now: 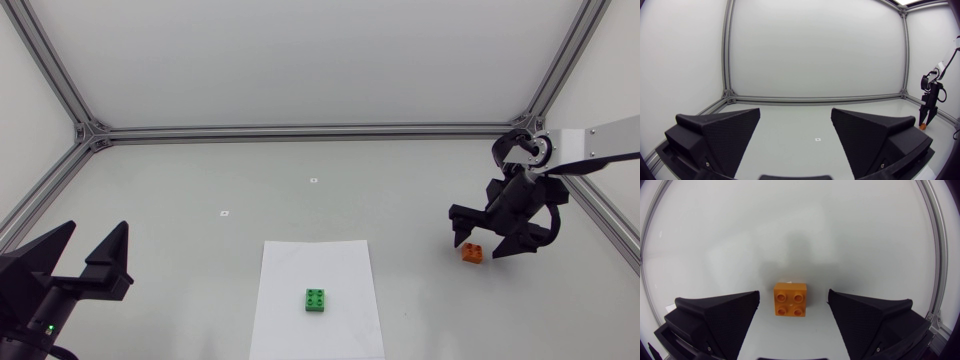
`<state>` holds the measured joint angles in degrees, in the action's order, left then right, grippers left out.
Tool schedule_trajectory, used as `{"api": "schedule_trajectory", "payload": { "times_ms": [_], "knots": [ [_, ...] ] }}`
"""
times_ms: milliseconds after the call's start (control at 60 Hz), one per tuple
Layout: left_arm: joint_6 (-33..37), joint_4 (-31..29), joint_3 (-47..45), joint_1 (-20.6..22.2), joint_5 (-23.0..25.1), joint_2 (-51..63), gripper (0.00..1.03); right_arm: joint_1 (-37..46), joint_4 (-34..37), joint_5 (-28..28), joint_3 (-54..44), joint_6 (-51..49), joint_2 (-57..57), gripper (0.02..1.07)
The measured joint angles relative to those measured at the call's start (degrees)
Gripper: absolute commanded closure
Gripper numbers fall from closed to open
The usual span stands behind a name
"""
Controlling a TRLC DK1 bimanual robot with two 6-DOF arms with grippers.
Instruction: Pick up the orange 2x2 brick with the right arm and stack it on top of the green 2x2 brick in the center
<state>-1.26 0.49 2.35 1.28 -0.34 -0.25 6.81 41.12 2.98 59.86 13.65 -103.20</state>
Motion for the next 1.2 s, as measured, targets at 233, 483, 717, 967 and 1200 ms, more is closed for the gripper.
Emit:
{"api": "schedule_trajectory", "payload": {
  "times_ms": [233, 483, 717, 967, 1200],
  "knots": [
    [-0.02, 0.02, 0.00, 0.02, 0.02, 0.00, 0.04, -0.72, -0.61, -0.24, 0.00, -0.79, -0.33, 0.12],
    [0.00, 0.00, 0.00, 0.02, 0.00, 0.00, 0.04, -1.90, -0.63, -0.22, -0.02, -0.81, -0.39, 0.19],
    [-0.02, 0.02, 0.00, 0.02, 0.02, 0.00, 0.04, -1.95, -1.03, -0.24, -0.09, -0.81, -0.39, 0.23],
    [0.00, 0.00, 0.00, 0.02, 0.02, 0.00, 0.04, -2.08, -2.21, -0.46, -1.51, -0.81, -0.39, 0.25],
    [-0.02, 0.00, 0.00, 0.02, 0.00, 0.00, 0.04, -2.23, -2.36, -0.87, -1.97, -0.81, -0.37, 0.35]
  ]
}}
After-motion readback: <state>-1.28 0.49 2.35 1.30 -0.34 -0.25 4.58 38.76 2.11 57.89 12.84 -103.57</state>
